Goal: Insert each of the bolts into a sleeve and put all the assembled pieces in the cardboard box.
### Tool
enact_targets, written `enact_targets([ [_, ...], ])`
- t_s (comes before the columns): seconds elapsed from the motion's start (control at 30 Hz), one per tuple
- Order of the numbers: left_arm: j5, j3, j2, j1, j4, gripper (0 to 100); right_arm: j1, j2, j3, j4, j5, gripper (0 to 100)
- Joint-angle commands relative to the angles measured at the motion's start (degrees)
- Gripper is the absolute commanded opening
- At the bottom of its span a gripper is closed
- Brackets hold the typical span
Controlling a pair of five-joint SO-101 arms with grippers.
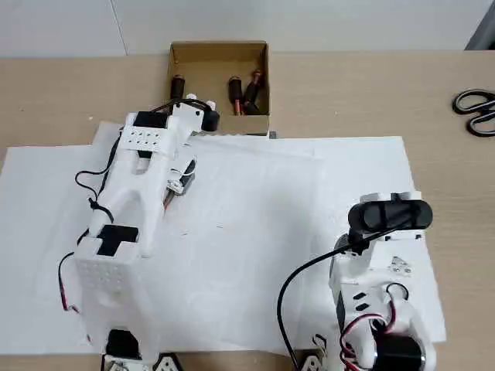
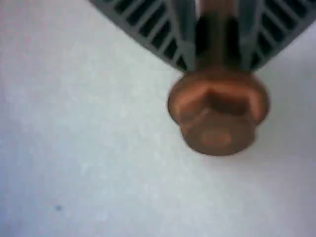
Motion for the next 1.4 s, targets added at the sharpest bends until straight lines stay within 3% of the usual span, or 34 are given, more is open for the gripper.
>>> enact_targets([
  [0.0, -0.09, -0.75, -0.35, -0.09, -1.76, 1, 0.66, -0.4, -0.26, -1.63, -0.62, 0.3],
  [0.13, 0.0, -1.71, -1.14, 0.35, -1.23, 1, 0.66, -0.4, -0.35, -1.63, -0.62, 0.3],
  [0.5, 7.65, -21.67, -15.21, 1.49, 14.33, 1, 0.13, 0.04, -7.21, -0.84, -0.35, 0.2],
  [0.73, 9.67, -21.32, -30.77, 1.32, 14.51, 1, -1.19, -0.4, -9.76, 3.03, 2.81, 0.2],
  [0.9, 5.63, -20.88, -45.27, 1.58, 14.42, 1, -4.44, -0.22, -9.76, 2.95, 3.78, 0.2],
  [1.1, 12.13, -11.56, -59.43, 1.58, 13.71, 1, -10.86, 0.04, -8.26, 2.77, 3.78, 0.3],
  [1.37, 31.03, 14.64, -76.66, 1.67, -2.37, 1, -19.38, -0.4, -3.25, -3.65, 3.78, 0.3],
])
